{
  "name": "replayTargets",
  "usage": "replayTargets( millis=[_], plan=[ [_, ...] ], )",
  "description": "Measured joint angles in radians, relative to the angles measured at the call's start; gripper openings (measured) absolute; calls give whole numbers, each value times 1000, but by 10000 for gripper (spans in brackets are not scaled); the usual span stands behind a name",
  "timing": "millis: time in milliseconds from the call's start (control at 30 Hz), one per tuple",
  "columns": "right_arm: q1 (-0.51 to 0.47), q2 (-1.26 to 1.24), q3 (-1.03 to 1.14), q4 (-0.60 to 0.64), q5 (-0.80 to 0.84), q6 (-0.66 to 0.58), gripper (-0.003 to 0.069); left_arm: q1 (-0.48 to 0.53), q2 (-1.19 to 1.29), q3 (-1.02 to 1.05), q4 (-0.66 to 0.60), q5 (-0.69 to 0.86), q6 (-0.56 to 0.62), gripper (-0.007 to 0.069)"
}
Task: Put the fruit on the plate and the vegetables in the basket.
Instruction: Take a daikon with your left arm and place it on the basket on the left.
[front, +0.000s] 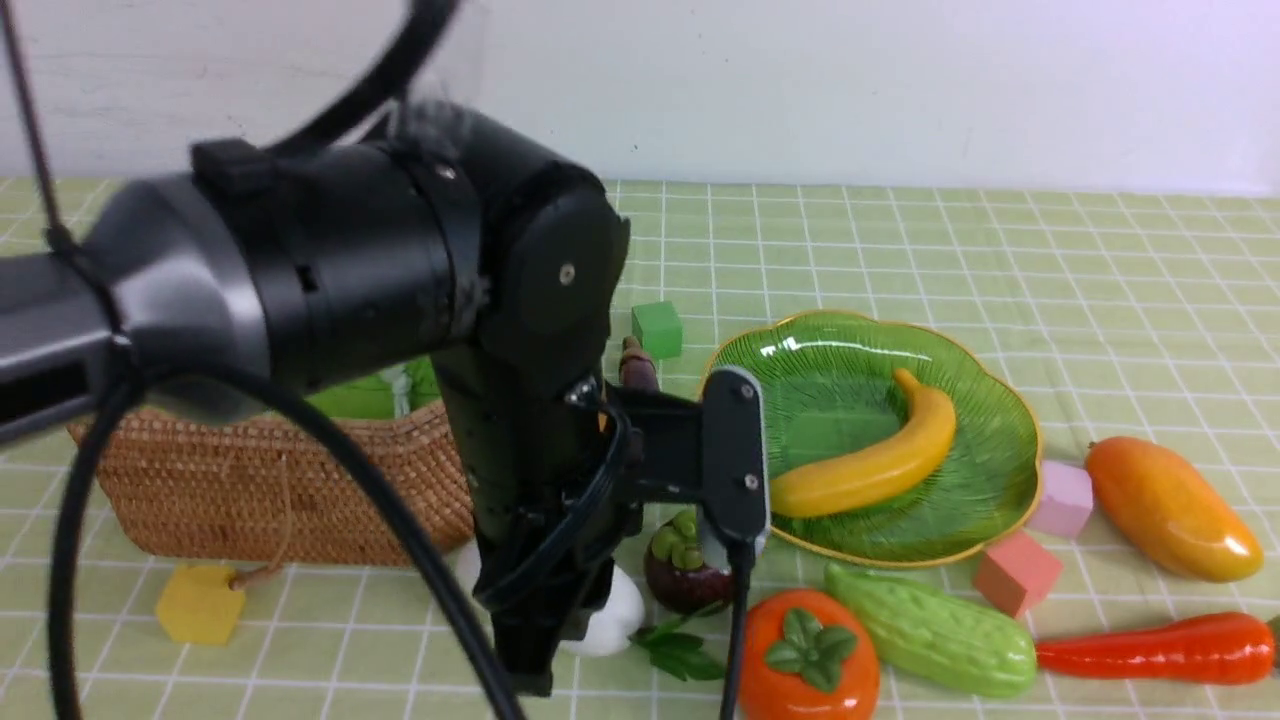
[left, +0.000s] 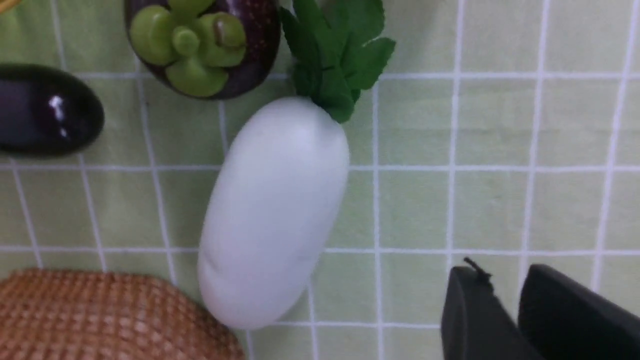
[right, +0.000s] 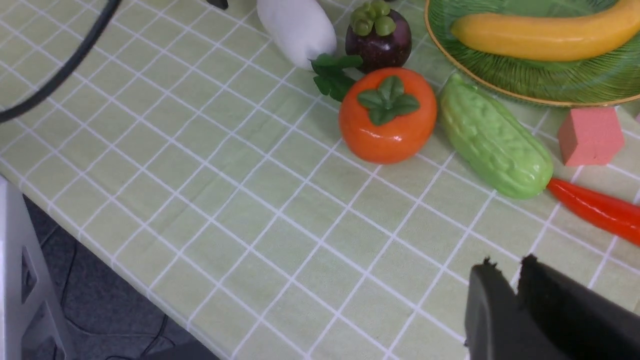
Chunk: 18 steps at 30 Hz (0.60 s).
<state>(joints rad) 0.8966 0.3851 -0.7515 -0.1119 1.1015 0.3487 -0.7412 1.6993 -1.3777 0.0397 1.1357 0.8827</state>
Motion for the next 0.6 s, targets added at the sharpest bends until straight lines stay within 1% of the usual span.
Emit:
replayTargets(
  millis=[33, 67, 133, 167, 200, 233, 267, 333, 433, 567, 600],
  plan=[
    [0, 0, 0, 0, 2, 0, 87, 2, 17, 1, 15, -22, 3, 282],
    [0, 0, 0, 0, 5, -1, 87, 6, 36, 2, 23, -46, -3, 378],
    [0, 0, 0, 0, 13, -5, 89, 14, 61, 3, 28, -78, -14, 523],
    [0, 0, 0, 0, 15, -7, 90, 17, 66, 3, 28, -87, -15, 550],
    [0, 0, 0, 2, 18, -24, 91, 26, 87, 3, 37, -117, -17, 622],
    [0, 0, 0, 3, 18, -26, 91, 27, 90, 3, 38, -120, -17, 628],
    [0, 0, 0, 13, 19, -44, 91, 36, 111, 3, 50, -146, -11, 656],
    [0, 0, 0, 32, 20, -63, 91, 44, 130, 3, 64, -163, 8, 659],
    [0, 0, 0, 56, 20, -90, 92, 53, 160, 3, 95, -187, 43, 641],
    [0, 0, 0, 85, 20, -142, 92, 58, 198, 3, 121, -230, 85, 578],
    [0, 0, 0, 87, 20, -145, 92, 58, 199, 3, 123, -233, 88, 575]
  ],
)
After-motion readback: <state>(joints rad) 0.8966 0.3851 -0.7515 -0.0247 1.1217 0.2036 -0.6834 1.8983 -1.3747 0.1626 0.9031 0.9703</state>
